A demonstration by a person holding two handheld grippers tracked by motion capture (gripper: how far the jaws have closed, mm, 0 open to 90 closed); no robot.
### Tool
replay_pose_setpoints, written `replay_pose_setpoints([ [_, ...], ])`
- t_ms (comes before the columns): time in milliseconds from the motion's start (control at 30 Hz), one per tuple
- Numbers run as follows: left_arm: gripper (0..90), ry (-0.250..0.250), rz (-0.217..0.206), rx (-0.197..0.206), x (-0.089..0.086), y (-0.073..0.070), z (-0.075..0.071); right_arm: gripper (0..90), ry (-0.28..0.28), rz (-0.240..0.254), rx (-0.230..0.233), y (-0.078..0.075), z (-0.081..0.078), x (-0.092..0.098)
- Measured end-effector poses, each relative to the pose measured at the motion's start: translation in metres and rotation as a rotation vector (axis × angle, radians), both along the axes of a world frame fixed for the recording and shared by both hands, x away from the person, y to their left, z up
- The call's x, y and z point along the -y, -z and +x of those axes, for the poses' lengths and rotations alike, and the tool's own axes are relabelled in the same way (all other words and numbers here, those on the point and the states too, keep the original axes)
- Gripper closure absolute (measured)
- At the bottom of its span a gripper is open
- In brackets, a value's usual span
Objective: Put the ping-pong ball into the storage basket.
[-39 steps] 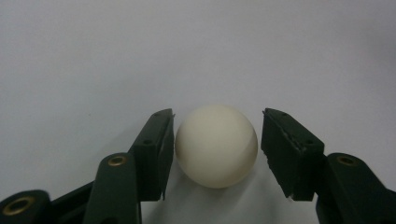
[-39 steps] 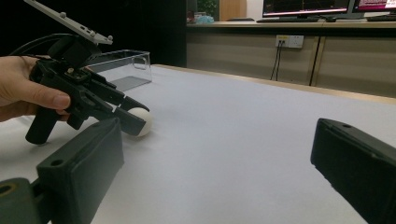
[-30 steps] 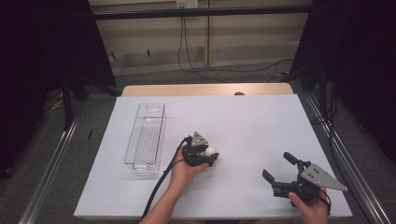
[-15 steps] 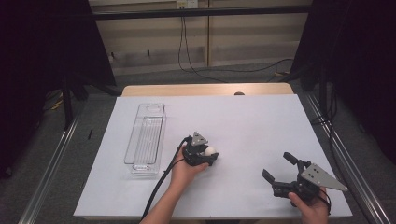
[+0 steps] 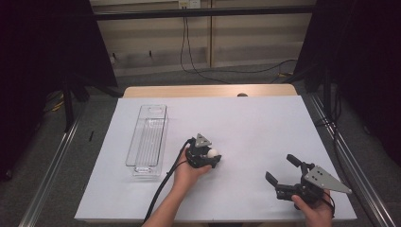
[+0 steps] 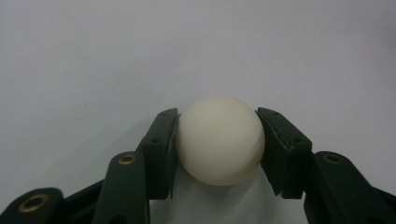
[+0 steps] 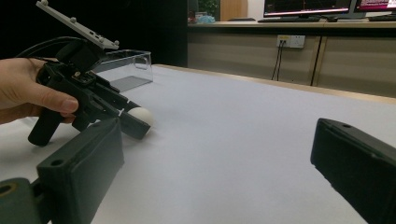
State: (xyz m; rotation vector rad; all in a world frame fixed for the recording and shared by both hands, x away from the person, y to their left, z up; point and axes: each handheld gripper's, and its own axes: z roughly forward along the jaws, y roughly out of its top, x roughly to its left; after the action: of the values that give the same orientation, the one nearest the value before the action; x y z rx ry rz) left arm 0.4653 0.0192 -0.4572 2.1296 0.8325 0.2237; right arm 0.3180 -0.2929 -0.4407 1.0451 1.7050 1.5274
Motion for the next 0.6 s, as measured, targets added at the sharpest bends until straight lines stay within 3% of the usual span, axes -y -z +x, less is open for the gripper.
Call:
replay_pose_setpoints([
  [600, 51.1, -0.008, -0.001, -0.025, -0.0011, -0.0013, 0.0012, 2.2, 0.002, 0.002, 0.001, -0.0001, -0.0001, -0.0008],
])
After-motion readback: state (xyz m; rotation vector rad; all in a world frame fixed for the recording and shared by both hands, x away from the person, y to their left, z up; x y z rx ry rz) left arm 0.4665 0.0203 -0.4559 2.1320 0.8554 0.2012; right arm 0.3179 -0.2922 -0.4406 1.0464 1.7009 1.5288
